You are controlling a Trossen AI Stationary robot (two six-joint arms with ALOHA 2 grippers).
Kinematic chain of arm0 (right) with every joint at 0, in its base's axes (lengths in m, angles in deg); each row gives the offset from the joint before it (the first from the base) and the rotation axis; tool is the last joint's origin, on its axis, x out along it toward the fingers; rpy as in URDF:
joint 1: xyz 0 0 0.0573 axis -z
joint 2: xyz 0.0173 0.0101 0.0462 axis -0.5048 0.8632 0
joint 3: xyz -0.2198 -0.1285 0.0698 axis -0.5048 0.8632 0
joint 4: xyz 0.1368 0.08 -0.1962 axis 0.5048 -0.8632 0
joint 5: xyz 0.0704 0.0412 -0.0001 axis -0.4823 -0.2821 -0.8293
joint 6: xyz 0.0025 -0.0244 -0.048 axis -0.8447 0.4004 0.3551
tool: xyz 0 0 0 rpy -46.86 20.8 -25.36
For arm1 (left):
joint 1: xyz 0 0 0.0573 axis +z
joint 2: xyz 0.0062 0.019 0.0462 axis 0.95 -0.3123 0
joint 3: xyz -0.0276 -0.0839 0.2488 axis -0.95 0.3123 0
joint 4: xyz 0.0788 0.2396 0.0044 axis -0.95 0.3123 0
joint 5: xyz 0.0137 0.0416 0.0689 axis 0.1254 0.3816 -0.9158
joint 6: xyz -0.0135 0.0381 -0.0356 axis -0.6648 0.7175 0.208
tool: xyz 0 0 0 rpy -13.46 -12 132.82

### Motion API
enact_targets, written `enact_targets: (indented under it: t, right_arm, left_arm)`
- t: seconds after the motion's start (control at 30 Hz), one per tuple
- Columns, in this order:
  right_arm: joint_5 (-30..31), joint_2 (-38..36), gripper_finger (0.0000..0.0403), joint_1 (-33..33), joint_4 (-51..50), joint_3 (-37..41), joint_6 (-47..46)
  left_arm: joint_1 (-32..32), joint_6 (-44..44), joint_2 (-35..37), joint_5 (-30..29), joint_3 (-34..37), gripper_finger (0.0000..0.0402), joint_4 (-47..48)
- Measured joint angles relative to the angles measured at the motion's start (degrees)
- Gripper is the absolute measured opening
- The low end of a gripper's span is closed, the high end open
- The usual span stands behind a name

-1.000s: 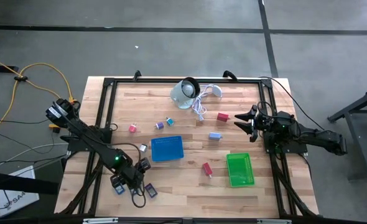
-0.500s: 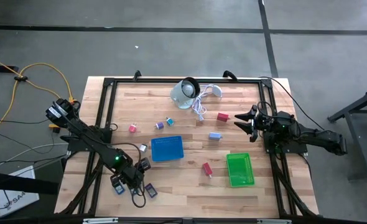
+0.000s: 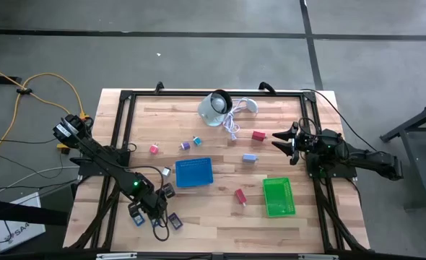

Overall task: Pick & Place Office items
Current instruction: Put the black digital clock into the blue bin

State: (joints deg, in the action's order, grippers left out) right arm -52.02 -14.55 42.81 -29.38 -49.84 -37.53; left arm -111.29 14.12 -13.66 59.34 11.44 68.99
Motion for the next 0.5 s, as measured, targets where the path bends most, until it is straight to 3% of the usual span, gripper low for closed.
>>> enact_targets:
  t: [0.5]
  right_arm:
    - [0.00, -0.02, 0.0179, 0.00, 0.00, -0.01, 0.00]
  left_arm:
    - [0.00, 0.05, 0.02, 0.81, 0.00, 0.0066, 0.02]
